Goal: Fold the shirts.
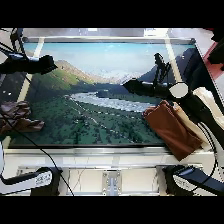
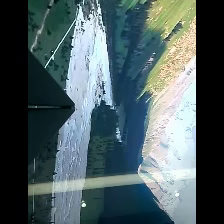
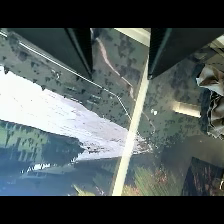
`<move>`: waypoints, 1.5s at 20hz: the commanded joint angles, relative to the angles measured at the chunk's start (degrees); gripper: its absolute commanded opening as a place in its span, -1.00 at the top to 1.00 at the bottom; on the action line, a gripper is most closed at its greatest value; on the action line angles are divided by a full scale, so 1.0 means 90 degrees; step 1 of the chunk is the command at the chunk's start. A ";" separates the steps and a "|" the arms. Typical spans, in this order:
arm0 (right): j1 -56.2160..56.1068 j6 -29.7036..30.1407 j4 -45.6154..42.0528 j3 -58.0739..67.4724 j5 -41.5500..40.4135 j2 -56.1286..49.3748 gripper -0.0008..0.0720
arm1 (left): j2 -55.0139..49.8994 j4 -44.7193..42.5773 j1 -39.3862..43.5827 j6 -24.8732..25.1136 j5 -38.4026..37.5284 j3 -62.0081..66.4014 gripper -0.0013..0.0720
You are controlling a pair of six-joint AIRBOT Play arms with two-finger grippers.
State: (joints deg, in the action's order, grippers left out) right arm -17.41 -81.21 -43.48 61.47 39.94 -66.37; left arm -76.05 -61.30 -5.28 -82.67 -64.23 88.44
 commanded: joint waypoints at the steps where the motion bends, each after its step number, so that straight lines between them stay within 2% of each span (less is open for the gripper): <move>1: -0.0007 0.0000 0.0000 0.0000 0.0002 -0.0005 -0.13 | -0.0005 0.0000 -0.0005 0.0000 0.0000 0.0002 0.91; 25: -0.0007 0.0002 0.0000 0.0000 -0.0002 -0.0005 -0.13 | -0.0005 0.0000 -0.0005 0.0000 0.0002 0.0002 0.91; 30: -0.0007 0.0000 0.0000 0.0000 -0.0287 -0.0005 -0.13 | -0.0005 -0.0005 -0.0005 0.0000 0.0022 0.0002 0.91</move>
State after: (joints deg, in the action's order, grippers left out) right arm -17.41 -81.21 -43.48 61.47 38.94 -66.39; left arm -76.05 -61.30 -5.28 -82.67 -64.14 88.44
